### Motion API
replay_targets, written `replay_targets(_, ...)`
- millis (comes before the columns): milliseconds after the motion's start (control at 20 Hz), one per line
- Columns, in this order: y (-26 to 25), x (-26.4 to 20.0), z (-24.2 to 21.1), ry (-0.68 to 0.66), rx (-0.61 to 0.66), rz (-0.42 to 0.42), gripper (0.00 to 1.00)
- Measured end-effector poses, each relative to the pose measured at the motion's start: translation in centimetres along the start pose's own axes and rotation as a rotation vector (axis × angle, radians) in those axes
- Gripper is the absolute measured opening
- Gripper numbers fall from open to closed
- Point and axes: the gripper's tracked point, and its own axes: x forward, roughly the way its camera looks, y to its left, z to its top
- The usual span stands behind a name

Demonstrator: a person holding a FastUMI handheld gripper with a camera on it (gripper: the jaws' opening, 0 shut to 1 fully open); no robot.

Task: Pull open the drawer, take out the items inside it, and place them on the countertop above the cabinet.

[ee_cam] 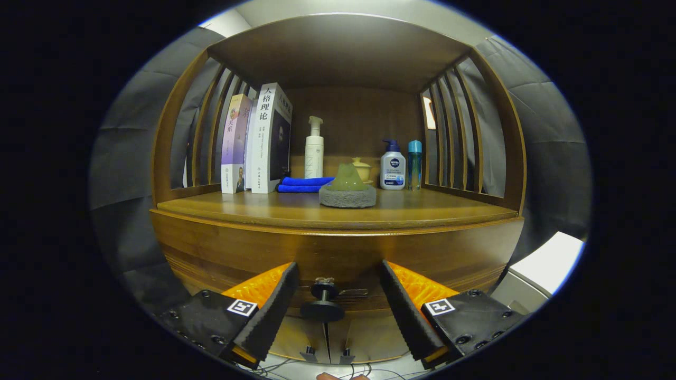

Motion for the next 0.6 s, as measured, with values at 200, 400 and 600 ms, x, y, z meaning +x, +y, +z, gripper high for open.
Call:
replay_targets(200, 0.2, 0.0, 0.0, 0.012, 0.014, -0.005, 0.98)
replay_targets(400, 0.1, 0.1, 0.0, 0.036, 0.013, 0.012, 0.98)
replay_targets(600, -1.1, -1.3, 0.7, 0.064, 0.027, 0.034, 0.97)
